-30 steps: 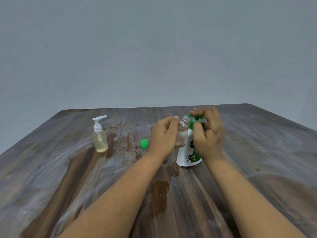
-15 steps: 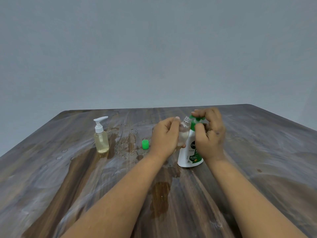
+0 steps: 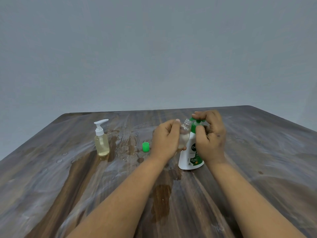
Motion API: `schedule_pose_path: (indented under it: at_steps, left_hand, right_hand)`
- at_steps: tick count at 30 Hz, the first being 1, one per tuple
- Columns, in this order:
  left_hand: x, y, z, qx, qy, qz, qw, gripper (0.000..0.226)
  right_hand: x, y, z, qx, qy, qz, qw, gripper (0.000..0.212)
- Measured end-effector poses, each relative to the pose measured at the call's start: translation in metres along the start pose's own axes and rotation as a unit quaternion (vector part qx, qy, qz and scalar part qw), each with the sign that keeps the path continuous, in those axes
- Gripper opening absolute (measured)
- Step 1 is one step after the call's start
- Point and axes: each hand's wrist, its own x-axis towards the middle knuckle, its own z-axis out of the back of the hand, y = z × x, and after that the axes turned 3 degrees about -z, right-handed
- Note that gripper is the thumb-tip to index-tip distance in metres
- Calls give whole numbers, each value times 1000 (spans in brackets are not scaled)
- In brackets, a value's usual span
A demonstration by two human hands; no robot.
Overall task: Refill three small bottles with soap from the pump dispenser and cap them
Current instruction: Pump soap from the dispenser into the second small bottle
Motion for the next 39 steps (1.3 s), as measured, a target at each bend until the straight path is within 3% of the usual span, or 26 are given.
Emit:
schedule_pose_path:
  at_steps: [6,39]
  left_hand:
    - [0,2,0,-3,2,0,1000,43]
    - [1,2,0,-13,-3,13,1000,45]
  right_hand:
    - [-2,0,0,30,9,-3,1000,36]
    - [-2,1,-1,6,1,-7,1000,34]
